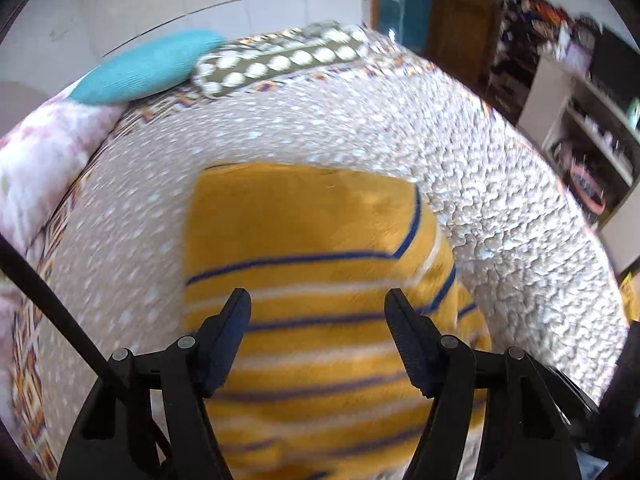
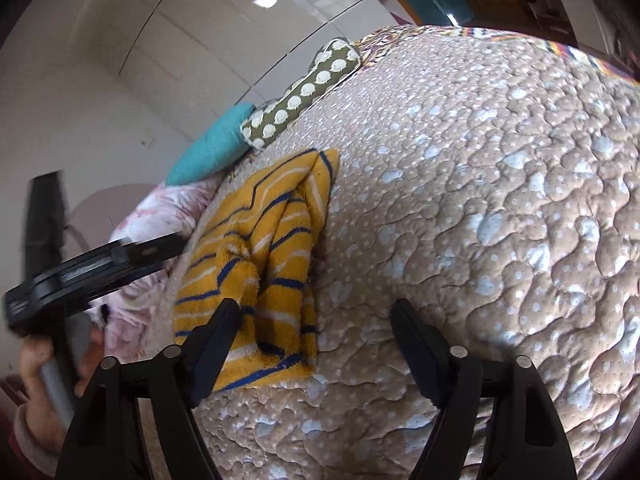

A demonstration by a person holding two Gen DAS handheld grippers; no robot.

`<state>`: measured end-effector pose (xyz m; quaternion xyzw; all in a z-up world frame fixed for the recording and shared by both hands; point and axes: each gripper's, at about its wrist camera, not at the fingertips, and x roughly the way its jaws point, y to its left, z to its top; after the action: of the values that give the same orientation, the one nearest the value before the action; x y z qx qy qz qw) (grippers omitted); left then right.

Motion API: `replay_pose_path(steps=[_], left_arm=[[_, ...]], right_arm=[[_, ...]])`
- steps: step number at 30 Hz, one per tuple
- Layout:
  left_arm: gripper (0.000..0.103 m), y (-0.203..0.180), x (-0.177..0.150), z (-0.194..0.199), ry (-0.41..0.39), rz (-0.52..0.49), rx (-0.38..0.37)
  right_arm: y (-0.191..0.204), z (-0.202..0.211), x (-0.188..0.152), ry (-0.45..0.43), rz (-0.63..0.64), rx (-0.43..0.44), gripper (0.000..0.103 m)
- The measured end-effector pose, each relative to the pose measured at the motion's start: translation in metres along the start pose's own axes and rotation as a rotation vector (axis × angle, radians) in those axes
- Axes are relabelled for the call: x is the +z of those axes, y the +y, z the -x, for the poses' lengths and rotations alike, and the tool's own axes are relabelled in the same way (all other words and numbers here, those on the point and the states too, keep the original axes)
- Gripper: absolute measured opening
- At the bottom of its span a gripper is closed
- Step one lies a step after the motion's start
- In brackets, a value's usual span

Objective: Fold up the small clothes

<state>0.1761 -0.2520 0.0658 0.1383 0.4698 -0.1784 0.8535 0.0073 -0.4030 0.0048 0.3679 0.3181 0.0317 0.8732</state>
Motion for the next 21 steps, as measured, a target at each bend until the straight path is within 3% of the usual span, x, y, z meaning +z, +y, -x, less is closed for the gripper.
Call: replay_pose_path(steps=[4,9,12,15,18,21], left_arm=[[0.068,-0.033,0.025,-0.043,0.069,-0.076,0.098],[0.068,-0.058,0.048,-0.071,0.046,-0.153,0.209],[0.068,-0.056,0.060,-0.079,0.054,-0.118,0.184],[0.068,-0.042,0.058,-0.063,0.022,-0.025,0.106],[0.068,-0.025,0.038,-0.029,-0.018,0.046,0.021],[0.070,-0.010,0.009,0.009,-0.051,0.072,-0.015]], right_arm=[[-0.007,0.002,0.002,-0.011,-0.039,0.021,0.076],[-0.004,-0.002,0.004,-0.013,-0.038,0.007,0.076],[-0.002,-0.005,0.005,-0.006,-0.033,0.009,0.077],[0.001,-0.008,0.006,-0.002,-0.021,0.009,0.078],[0.005,-0.013,0.008,0.001,-0.010,0.003,0.080],[0.006,-0.017,0.009,0.003,-0.005,-0.002,0.080]])
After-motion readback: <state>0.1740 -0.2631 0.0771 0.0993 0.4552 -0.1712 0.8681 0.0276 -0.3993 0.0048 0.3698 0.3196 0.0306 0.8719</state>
